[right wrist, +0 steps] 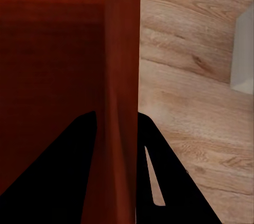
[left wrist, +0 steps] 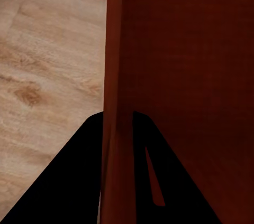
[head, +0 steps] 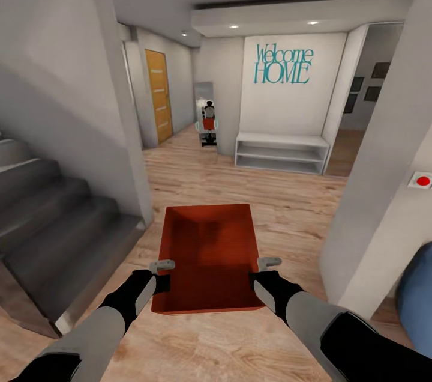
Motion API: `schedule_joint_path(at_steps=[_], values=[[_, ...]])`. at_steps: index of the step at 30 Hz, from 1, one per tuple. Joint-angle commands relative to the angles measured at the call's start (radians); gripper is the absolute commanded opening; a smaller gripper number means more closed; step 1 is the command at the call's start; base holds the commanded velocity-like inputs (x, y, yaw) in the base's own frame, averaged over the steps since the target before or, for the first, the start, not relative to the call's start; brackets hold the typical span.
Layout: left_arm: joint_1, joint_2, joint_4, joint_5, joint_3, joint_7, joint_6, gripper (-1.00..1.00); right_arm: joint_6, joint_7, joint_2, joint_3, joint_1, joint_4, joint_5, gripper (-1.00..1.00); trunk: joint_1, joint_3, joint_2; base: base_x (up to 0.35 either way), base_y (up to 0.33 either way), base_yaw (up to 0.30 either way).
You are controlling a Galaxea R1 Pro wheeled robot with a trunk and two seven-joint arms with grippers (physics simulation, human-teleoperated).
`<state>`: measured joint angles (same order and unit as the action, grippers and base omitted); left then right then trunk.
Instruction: Move the two storage containers from the living room to the garage. In the garage, place one container on the floor and stack the other container on top of it (either order is fine).
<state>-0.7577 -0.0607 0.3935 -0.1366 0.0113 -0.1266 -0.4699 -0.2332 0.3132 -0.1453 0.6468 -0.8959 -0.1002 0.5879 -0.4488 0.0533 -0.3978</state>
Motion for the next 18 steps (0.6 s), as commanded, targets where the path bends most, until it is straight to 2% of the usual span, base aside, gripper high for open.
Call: schedule_joint_path(at_steps=[1,18], values=[[0.0,-0.003,-0.001,0.018,-0.007,-0.013,-0.009,-1.0,-0.008,0.006,-0.005,-0.002,-0.001,-0.013,-0.034,-1.0,-0.001,0.002,-0.002,0.322,0.0,0.0],[0.0,-0.003,-0.001,0.018,-0.007,-0.013,-0.009,-1.0,-0.007,0.006,-0.005,-0.003,-0.001,-0.013,-0.034,-1.0,-0.001,0.002,-0.002,0.322,0.0,0.0]])
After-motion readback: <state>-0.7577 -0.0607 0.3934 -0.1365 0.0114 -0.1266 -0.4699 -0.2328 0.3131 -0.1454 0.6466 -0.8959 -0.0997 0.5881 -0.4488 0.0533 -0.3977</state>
